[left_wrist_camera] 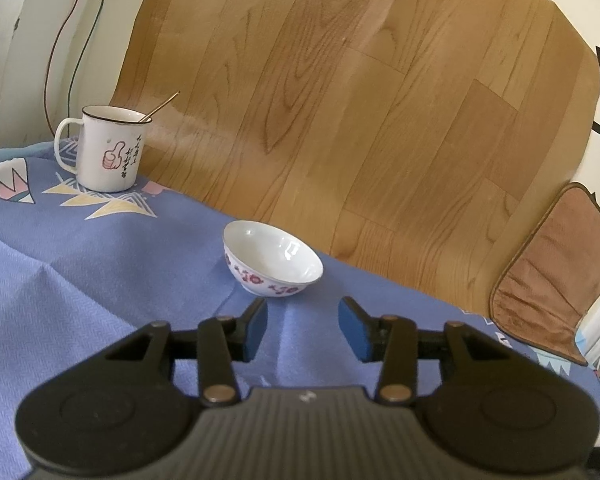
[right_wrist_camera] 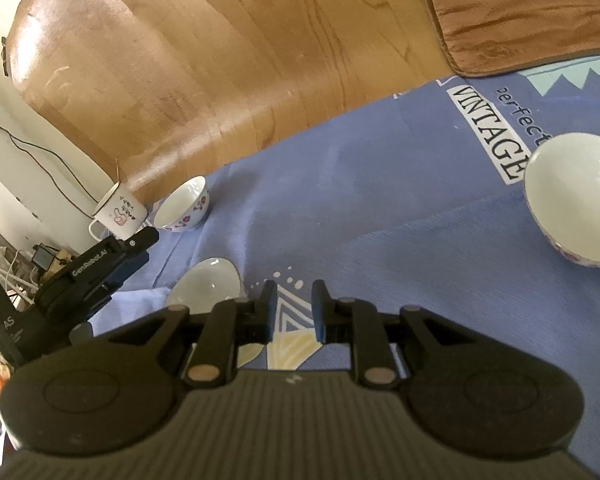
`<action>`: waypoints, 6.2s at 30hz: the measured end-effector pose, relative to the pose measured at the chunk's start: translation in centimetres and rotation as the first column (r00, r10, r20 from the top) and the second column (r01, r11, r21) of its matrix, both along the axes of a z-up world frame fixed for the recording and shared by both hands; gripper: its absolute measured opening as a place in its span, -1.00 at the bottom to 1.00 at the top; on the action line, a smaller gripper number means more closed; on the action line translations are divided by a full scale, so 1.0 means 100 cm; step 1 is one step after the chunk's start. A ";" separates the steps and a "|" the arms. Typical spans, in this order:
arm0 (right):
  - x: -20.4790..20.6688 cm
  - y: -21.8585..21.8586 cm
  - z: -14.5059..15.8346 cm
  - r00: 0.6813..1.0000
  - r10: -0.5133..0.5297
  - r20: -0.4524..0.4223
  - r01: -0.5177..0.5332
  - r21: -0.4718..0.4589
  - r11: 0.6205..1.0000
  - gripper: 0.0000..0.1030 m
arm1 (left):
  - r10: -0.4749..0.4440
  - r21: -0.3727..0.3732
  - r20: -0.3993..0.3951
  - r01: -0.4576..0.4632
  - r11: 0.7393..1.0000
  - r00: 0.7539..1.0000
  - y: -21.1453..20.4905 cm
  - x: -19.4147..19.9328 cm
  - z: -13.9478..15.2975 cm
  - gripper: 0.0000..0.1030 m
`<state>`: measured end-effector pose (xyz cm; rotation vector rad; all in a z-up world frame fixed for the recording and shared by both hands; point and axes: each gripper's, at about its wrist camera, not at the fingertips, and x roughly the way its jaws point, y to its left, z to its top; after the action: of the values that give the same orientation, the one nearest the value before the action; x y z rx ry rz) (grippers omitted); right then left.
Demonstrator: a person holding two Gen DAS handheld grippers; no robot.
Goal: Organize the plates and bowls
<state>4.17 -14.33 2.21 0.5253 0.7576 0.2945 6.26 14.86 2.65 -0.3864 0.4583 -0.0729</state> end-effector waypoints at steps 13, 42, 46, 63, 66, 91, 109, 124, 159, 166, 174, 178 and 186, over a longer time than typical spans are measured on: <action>0.000 0.001 0.000 1.000 0.001 0.006 -0.001 -0.002 1.000 -0.51 | -0.012 0.003 0.007 0.012 1.000 1.000 -0.002 -0.001 0.001 -0.19; 0.011 0.031 0.000 0.981 0.186 0.054 -0.184 -0.036 0.982 -0.51 | -0.130 -0.015 -0.145 0.129 0.992 0.981 -0.020 -0.045 -0.007 -0.38; 0.021 0.041 -0.007 0.977 0.213 0.024 -0.212 -0.041 0.976 -0.62 | -0.145 0.018 -0.184 0.150 0.988 0.972 -0.031 -0.042 -0.015 -0.78; -0.045 -0.107 0.023 0.956 -0.155 0.250 0.180 -0.077 0.981 -0.81 | -0.477 0.026 -0.094 0.481 0.876 0.874 -0.198 -0.016 0.034 -0.83; -0.051 -0.130 0.017 0.942 -0.223 0.253 0.254 -0.100 0.962 -0.81 | -0.514 -0.006 -0.128 0.517 0.856 0.848 -0.231 -0.005 0.028 -0.83; -0.072 -0.122 0.021 0.869 -0.271 0.415 0.345 -0.114 0.932 -0.53 | -0.355 0.157 0.003 0.351 0.923 0.935 -0.194 -0.015 0.045 -0.58; -0.016 0.036 0.010 0.953 0.072 0.294 0.012 -0.275 0.961 -0.48 | -0.023 0.063 -0.041 0.025 0.998 0.999 -0.002 0.013 -0.008 -0.46; -0.010 0.056 -0.006 0.961 0.074 0.267 0.009 -0.298 0.955 -0.42 | 0.004 0.025 -0.055 -0.002 1.000 0.998 0.008 0.012 -0.008 -0.34; -0.024 0.052 -0.027 0.956 0.020 0.293 0.057 -0.252 0.966 -0.38 | 0.001 0.067 -0.011 0.000 0.998 1.000 0.003 0.007 -0.006 -0.09; -0.024 0.051 -0.027 0.956 0.023 0.292 0.053 -0.249 0.967 -0.37 | 0.000 0.068 -0.010 0.001 0.998 1.000 0.004 0.008 -0.006 -0.07; -0.024 0.052 -0.027 0.957 0.024 0.290 0.051 -0.248 0.967 -0.37 | -0.001 0.072 -0.007 0.001 0.997 1.000 0.004 0.007 -0.005 -0.05; -0.024 0.052 -0.027 0.957 0.024 0.291 0.051 -0.248 0.967 -0.37 | -0.001 0.074 -0.004 0.002 0.997 1.000 0.003 0.007 -0.005 -0.05; -0.024 0.052 -0.027 0.957 0.024 0.290 0.051 -0.248 0.967 -0.36 | -0.001 0.076 0.000 0.001 0.997 1.000 0.003 0.007 -0.005 -0.04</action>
<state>1.75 -9.08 -0.52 0.2367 0.4941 0.2504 7.00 15.17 2.16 -0.3109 0.4603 -0.0564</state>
